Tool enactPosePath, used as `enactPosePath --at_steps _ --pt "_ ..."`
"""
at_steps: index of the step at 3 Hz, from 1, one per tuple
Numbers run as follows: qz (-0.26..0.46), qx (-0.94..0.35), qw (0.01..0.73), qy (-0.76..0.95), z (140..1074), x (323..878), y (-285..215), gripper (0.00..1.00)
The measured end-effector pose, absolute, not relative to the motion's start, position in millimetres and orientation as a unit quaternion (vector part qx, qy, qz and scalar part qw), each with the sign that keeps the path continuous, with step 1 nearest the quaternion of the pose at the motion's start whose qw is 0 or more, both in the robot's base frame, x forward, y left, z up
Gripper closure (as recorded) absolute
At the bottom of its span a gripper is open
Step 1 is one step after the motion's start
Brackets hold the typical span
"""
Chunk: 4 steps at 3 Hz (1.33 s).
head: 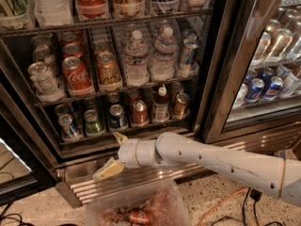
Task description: Pick green can from bottom shelf of fridge
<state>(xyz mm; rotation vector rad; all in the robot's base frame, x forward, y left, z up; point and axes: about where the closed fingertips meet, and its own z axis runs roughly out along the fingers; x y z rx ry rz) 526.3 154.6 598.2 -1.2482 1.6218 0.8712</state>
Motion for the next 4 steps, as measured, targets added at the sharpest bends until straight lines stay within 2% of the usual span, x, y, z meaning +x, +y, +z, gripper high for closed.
enactPosePath --at_steps 2,4 --pt "0.361 -0.471 0.49 0.639 594.1 537.4 194.9 0.0" --pt "0.319 -0.424 0.536 0.657 596.9 541.5 204.2 0.0"
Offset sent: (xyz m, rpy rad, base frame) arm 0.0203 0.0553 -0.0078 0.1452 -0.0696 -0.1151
